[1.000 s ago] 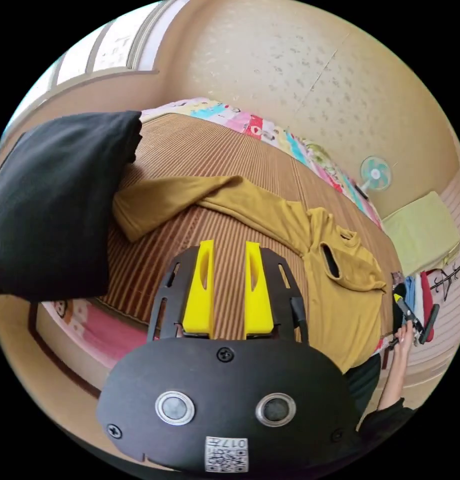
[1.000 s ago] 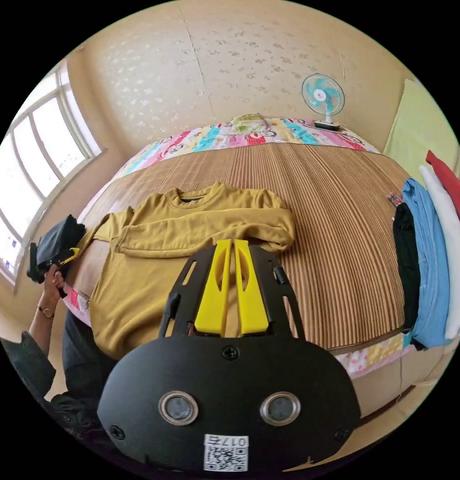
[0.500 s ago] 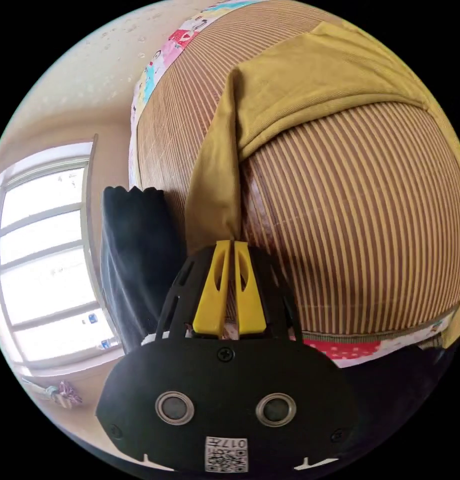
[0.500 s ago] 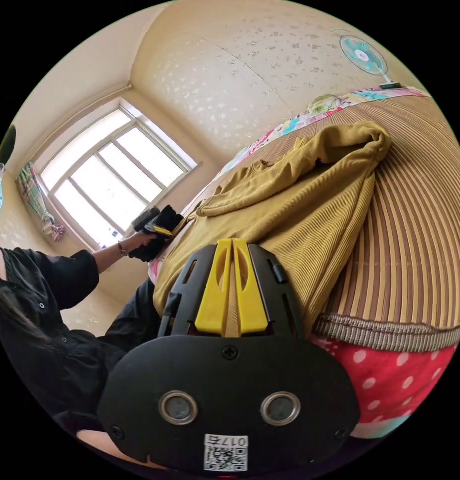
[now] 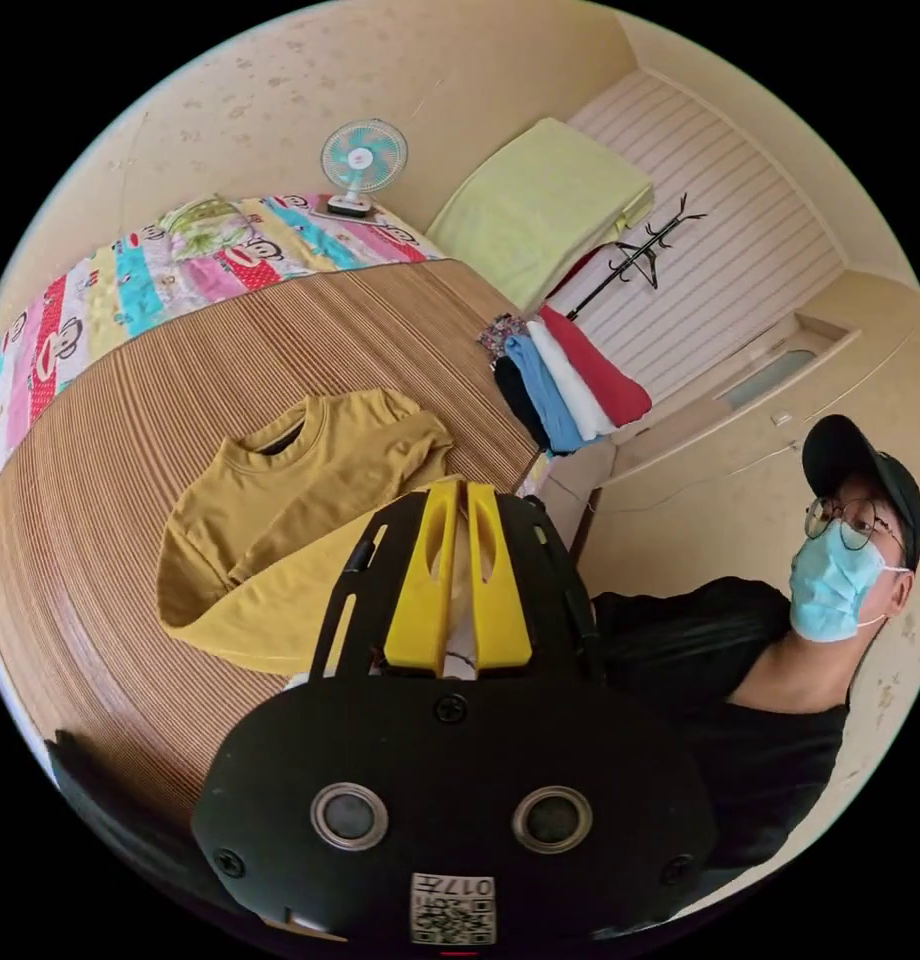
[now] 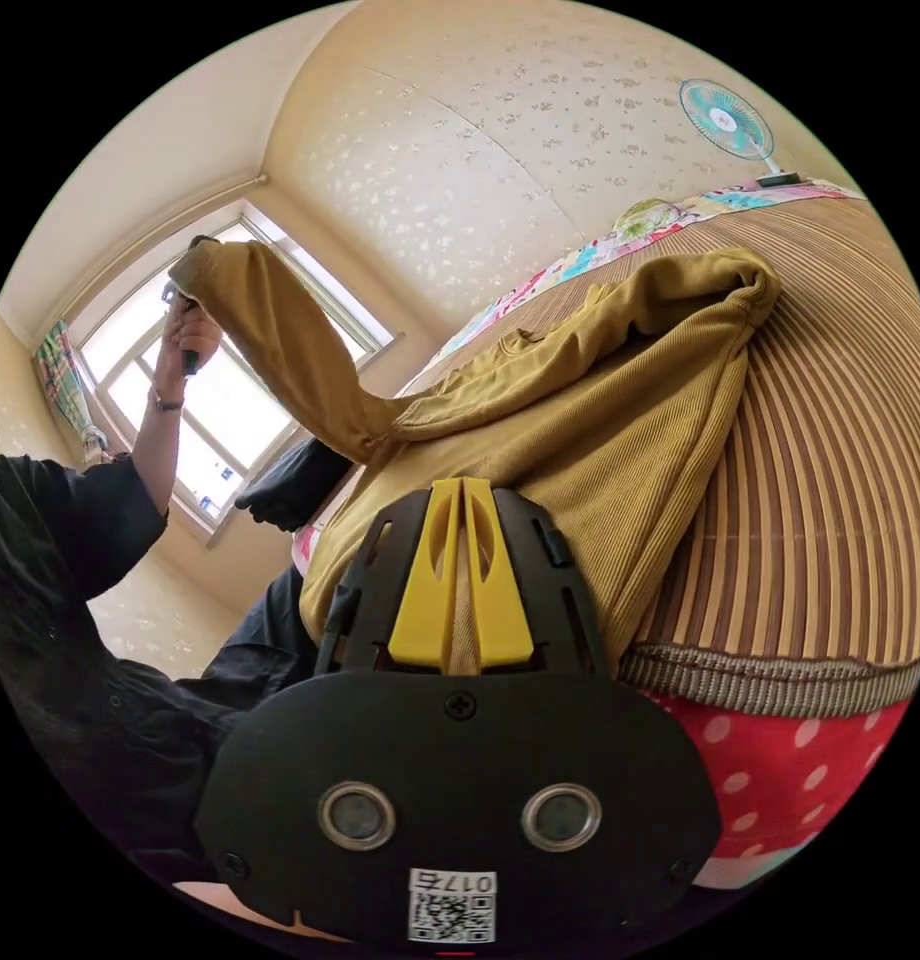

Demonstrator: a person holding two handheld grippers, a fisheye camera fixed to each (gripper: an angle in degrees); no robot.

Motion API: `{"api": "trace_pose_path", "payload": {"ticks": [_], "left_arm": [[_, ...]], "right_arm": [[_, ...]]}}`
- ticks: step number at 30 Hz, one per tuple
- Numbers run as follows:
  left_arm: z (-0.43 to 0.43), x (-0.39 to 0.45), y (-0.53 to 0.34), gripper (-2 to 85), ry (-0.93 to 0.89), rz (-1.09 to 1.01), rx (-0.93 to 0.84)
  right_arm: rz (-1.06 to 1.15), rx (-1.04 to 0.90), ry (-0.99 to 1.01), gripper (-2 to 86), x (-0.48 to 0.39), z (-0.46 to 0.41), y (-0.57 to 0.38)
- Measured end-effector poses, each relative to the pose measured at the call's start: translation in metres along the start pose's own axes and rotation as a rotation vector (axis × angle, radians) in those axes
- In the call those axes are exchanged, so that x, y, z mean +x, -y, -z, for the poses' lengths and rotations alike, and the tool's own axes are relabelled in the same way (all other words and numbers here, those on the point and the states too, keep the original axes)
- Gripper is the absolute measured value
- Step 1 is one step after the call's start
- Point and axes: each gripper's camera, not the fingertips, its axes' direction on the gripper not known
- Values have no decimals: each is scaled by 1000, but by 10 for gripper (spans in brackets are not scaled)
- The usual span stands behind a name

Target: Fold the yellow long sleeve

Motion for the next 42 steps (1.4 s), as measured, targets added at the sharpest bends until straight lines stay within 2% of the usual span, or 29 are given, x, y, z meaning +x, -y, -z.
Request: {"api": "trace_pose_path", "payload": {"ticks": [3, 5, 7, 9, 11, 13, 15, 16, 18, 19, 21, 25, 27, 29, 34, 37, 39, 42], "left_arm": [[-73, -16, 59, 23, -4, 29, -47], [-106, -30, 76, 33, 2, 71, -19], [-127, -43, 79, 37, -89, 113, 14], [-138, -52, 61, 49, -279, 132, 70], [-138, -56, 36, 54, -289, 137, 84], [-131, -63, -2, 54, -151, 173, 98], [-117, -70, -66, 48, 102, 210, 148], [-115, -71, -85, 39, 169, 224, 168], [-112, -69, -171, 8, 445, 316, 278], [-114, -67, -192, 1, 504, 343, 295], [-130, -55, -256, -5, 673, 431, 284], [-158, -41, -295, -7, 738, 473, 200], [-184, -54, -286, -9, 715, 437, 68], [-186, -62, -278, -10, 726, 420, 91], [-185, -109, -237, -10, 649, 429, 44], [-191, -135, -211, -10, 688, 395, 76], [-190, -157, -191, -10, 689, 430, 101], [-186, -182, -173, -10, 668, 495, 147]], "right_arm": [[15, 3, 18, 3, -2, -1, 1], [16, 6, 30, 3, -3, -2, 2], [21, 6, 41, 3, -5, -4, 3], [20, 8, 54, 4, -8, -7, 6], [12, 1, 53, 4, -11, -10, 10], [-19, -16, 52, 4, -13, -15, 16], [-119, -72, 70, 4, -14, -22, 28], [-145, -87, 75, 4, -14, -24, 31], [-208, -167, 51, 4, -24, -29, 45], [-217, -179, 26, 4, -29, -28, 48], [-173, -102, -142, 4, -65, -10, 59], [-90, -17, -420, 4, -112, 8, 81], [-161, -194, -592, 4, -102, -25, 101], [-109, -437, -599, 4, -88, -70, 117], [59, -543, -712, 4, -100, -139, 177], [256, -477, -966, 4, -114, -199, 194], [400, -491, -1256, 2, -122, -257, 201], [465, -488, -1469, 2, -115, -303, 212]]}}
